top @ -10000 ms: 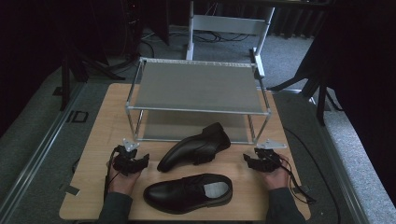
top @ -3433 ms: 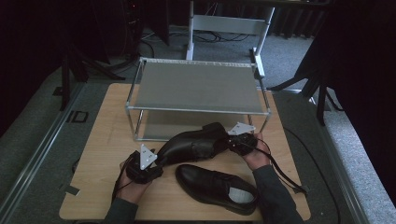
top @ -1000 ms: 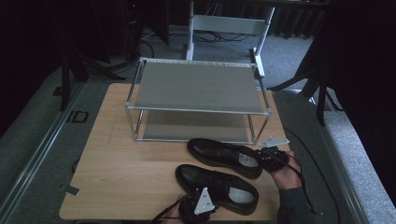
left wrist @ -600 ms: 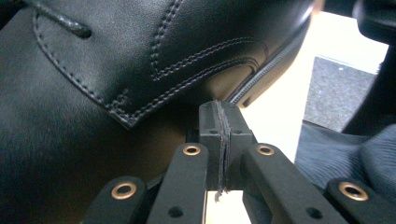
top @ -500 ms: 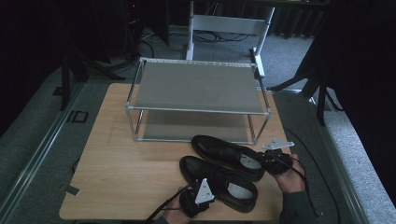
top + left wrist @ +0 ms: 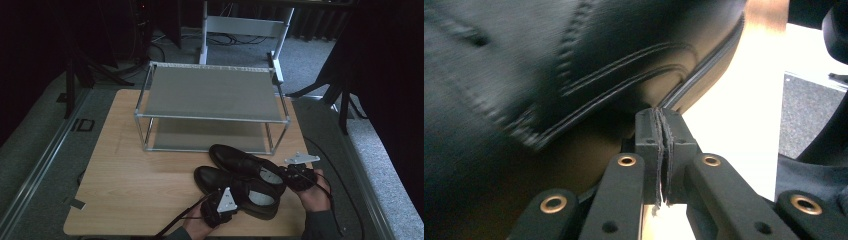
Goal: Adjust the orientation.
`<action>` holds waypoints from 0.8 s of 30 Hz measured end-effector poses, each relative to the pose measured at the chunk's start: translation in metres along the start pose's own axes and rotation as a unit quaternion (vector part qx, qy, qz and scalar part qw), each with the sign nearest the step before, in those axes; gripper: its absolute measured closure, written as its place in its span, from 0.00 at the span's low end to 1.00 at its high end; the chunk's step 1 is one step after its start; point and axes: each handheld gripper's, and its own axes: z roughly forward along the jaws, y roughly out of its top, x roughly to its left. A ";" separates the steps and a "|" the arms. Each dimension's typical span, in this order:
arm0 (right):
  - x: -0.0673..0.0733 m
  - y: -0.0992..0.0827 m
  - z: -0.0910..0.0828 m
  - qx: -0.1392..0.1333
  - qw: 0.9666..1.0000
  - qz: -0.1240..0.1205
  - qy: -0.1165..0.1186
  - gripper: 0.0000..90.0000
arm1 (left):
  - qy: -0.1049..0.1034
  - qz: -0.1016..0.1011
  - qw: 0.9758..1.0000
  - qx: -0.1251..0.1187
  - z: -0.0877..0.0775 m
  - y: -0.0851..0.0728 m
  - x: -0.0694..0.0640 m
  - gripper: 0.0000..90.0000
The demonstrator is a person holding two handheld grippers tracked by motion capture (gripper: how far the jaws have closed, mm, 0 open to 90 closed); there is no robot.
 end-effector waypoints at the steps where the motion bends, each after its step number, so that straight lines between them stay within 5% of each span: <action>1: 0.000 0.000 0.000 -0.001 1.000 0.000 -0.001 0.90 | -0.002 0.003 1.000 0.001 0.002 0.001 -0.001 0.98; 11: 0.007 -0.006 -0.010 0.006 1.000 -0.009 -0.010 0.91 | -0.004 -0.012 1.000 0.002 0.003 0.001 0.009 0.99; 19: -0.005 -0.022 -0.019 0.013 1.000 0.020 -0.010 0.90 | -0.009 -0.018 1.000 -0.005 0.011 0.008 0.019 0.99; 24: -0.012 -0.026 -0.022 0.017 1.000 0.017 -0.012 0.90 | -0.016 -0.015 1.000 -0.003 0.018 0.014 0.018 0.99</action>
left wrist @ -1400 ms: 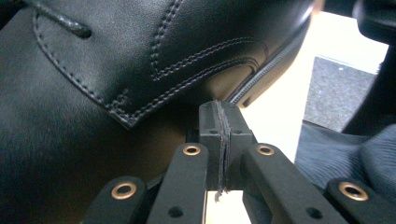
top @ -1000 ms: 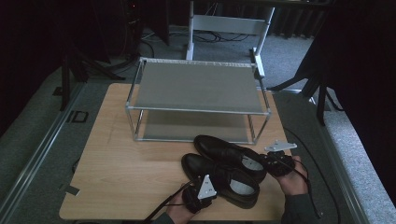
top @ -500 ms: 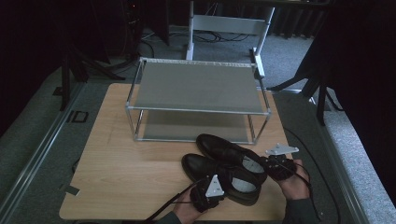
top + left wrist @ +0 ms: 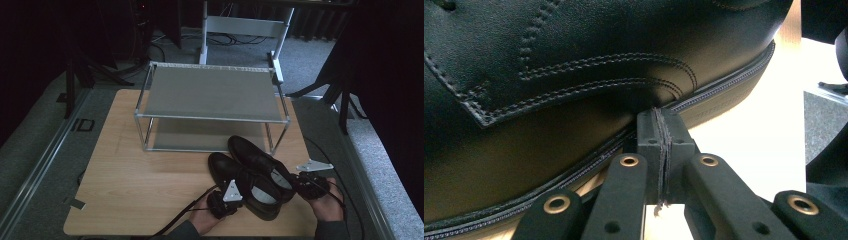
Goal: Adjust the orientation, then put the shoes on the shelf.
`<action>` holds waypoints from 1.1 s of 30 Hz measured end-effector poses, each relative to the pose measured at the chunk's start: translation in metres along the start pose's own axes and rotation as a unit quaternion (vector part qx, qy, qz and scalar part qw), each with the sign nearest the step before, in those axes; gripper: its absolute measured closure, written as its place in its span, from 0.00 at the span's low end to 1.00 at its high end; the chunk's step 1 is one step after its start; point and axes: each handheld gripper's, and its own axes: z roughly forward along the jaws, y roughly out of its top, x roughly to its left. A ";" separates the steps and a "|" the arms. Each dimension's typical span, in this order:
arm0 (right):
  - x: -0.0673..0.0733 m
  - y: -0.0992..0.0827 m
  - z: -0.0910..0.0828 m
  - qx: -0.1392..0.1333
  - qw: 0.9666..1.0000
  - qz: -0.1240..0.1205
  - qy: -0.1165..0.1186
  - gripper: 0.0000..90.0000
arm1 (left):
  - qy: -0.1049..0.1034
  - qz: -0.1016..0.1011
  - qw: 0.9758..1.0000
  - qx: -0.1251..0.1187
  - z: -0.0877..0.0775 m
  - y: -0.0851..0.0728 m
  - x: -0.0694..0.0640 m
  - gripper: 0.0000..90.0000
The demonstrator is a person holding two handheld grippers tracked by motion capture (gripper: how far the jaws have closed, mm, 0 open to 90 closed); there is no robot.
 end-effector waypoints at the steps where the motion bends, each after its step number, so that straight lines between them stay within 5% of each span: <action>1: -0.002 -0.001 -0.001 0.000 1.000 -0.001 0.001 0.90 | -0.001 0.000 1.000 0.000 0.002 0.001 -0.001 0.99; 11: -0.023 -0.003 -0.002 0.000 1.000 0.007 0.003 0.90 | -0.013 0.011 1.000 0.000 0.017 0.013 -0.007 0.99; 26: -0.026 -0.002 0.002 -0.026 0.999 0.029 0.013 0.92 | -0.026 0.009 1.000 -0.005 0.017 0.012 -0.007 0.91; 33: -0.025 0.000 -0.001 -0.027 0.999 0.021 0.014 0.72 | -0.025 0.008 1.000 -0.006 0.012 0.010 -0.009 0.82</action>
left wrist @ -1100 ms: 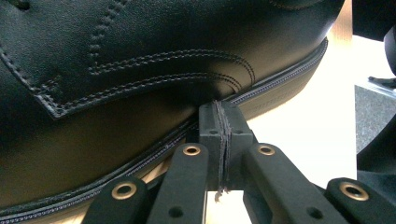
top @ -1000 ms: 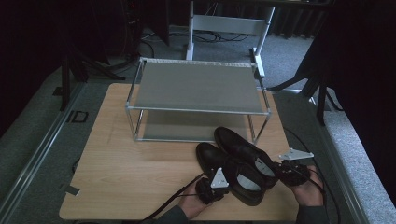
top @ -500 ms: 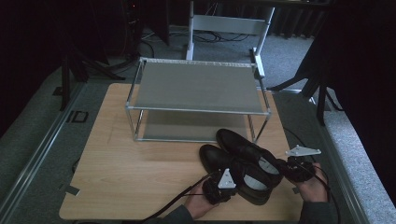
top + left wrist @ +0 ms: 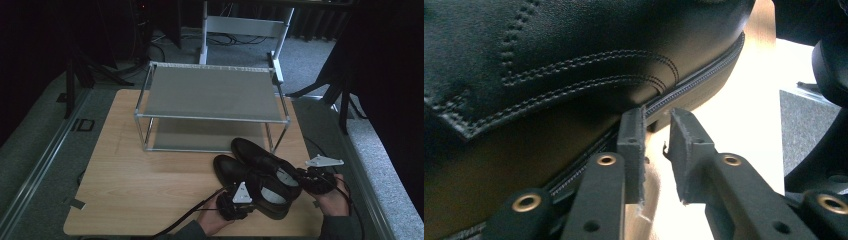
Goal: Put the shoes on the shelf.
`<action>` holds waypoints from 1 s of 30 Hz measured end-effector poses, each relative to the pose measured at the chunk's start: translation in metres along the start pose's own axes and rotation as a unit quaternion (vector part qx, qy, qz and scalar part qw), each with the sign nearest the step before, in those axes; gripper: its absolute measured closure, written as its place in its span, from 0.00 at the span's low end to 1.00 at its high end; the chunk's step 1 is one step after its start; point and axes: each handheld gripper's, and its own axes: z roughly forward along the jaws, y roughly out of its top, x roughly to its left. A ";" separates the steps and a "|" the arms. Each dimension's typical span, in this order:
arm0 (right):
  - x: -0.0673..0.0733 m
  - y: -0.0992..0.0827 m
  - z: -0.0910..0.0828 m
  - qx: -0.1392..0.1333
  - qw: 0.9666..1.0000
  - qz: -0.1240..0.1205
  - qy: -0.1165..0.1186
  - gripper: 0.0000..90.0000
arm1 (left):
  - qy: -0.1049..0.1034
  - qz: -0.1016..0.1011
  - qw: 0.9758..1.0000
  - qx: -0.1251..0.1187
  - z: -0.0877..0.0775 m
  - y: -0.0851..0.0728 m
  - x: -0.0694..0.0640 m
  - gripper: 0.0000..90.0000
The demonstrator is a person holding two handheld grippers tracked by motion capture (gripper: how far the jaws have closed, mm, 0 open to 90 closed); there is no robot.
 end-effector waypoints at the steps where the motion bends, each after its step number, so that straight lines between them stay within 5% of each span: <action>1: 0.000 0.001 -0.002 -0.003 1.000 0.002 0.002 0.70 | 0.002 0.000 1.000 -0.002 -0.002 0.000 0.001 0.82; 11: 0.009 0.013 -0.024 -0.009 1.000 -0.014 0.025 0.62 | 0.014 -0.019 1.000 -0.011 -0.014 -0.005 0.008 0.78; 23: 0.032 0.020 -0.019 0.046 0.995 -0.059 0.070 0.59 | 0.021 -0.026 0.999 -0.012 -0.017 -0.008 0.013 0.78; 30: 0.037 0.019 -0.012 0.083 0.991 -0.075 0.070 0.59 | 0.021 -0.027 0.999 -0.012 -0.017 -0.009 0.013 0.78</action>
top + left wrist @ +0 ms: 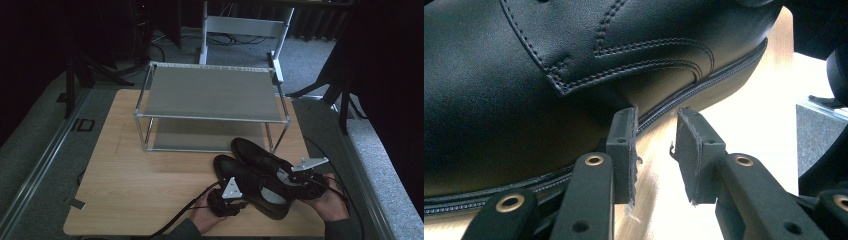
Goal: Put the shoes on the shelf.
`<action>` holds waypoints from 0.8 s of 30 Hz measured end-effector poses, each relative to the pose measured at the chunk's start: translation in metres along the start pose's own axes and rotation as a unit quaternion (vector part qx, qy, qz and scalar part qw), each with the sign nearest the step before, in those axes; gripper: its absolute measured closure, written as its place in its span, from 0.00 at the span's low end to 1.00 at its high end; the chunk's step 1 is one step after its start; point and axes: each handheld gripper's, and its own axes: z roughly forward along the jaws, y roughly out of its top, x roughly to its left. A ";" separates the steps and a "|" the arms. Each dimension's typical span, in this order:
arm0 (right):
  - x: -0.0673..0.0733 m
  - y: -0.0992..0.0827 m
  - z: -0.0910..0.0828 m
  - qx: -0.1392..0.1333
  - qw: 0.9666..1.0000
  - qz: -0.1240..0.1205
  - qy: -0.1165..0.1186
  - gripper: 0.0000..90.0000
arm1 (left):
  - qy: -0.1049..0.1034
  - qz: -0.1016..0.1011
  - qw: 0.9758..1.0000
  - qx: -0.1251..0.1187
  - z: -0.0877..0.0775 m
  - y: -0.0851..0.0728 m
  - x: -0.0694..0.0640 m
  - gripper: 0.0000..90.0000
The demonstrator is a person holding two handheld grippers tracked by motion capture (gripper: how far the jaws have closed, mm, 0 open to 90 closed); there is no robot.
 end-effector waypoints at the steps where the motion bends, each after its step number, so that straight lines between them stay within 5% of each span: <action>1: 0.000 0.000 0.001 0.010 1.000 -0.001 0.001 0.59 | 0.000 0.000 1.000 0.000 0.000 0.000 0.000 0.78; 14: -0.001 0.008 0.010 0.076 0.997 -0.010 0.016 0.61 | -0.001 -0.005 1.000 -0.001 0.002 0.001 0.001 0.78; 24: -0.002 0.018 0.019 0.136 0.990 -0.017 0.030 0.60 | -0.001 -0.007 1.000 -0.003 0.002 0.001 0.001 0.78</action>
